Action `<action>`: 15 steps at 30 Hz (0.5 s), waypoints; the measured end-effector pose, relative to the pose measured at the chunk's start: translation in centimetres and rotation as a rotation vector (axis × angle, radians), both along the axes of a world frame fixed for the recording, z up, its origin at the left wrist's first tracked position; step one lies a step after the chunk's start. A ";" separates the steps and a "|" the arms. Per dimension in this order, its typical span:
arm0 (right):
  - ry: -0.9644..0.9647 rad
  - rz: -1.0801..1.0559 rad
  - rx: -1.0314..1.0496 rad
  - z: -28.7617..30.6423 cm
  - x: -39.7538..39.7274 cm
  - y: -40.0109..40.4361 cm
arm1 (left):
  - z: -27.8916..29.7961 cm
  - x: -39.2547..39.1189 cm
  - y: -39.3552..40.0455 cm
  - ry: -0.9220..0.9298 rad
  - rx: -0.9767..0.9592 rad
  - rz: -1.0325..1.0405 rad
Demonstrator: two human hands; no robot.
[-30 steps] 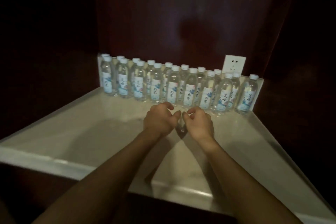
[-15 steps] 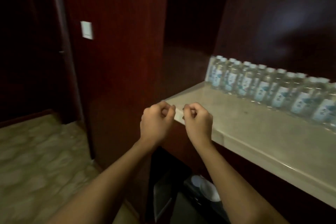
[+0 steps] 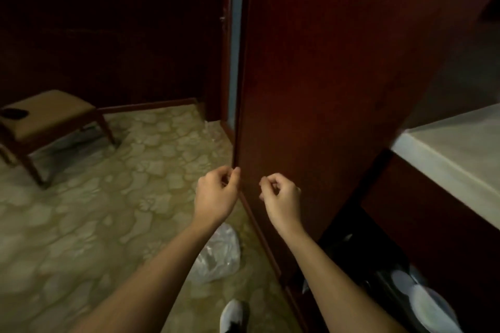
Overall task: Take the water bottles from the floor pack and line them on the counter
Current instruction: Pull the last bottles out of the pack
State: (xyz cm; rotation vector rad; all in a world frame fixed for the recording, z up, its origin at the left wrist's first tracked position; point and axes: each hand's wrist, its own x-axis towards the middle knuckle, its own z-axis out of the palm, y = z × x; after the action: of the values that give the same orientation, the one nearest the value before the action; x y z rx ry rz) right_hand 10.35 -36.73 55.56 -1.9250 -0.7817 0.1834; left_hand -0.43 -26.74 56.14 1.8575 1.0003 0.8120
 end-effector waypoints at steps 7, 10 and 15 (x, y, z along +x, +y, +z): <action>0.320 0.120 -0.215 -11.1 3.5 10.2 | -8.5 2.0 9.8 0.236 -0.175 0.015; 0.511 0.164 -0.345 -16.4 5.5 14.1 | -12.2 3.9 13.6 0.354 -0.273 -0.029; 0.731 0.220 -0.584 -25.3 5.9 18.2 | -19.4 5.1 17.5 0.492 -0.410 -0.083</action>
State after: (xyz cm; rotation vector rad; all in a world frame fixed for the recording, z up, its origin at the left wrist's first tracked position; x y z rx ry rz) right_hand 16.23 -18.51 30.31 -2.0614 -0.4528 1.2869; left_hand 4.63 -9.21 36.78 1.7491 1.2691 0.0745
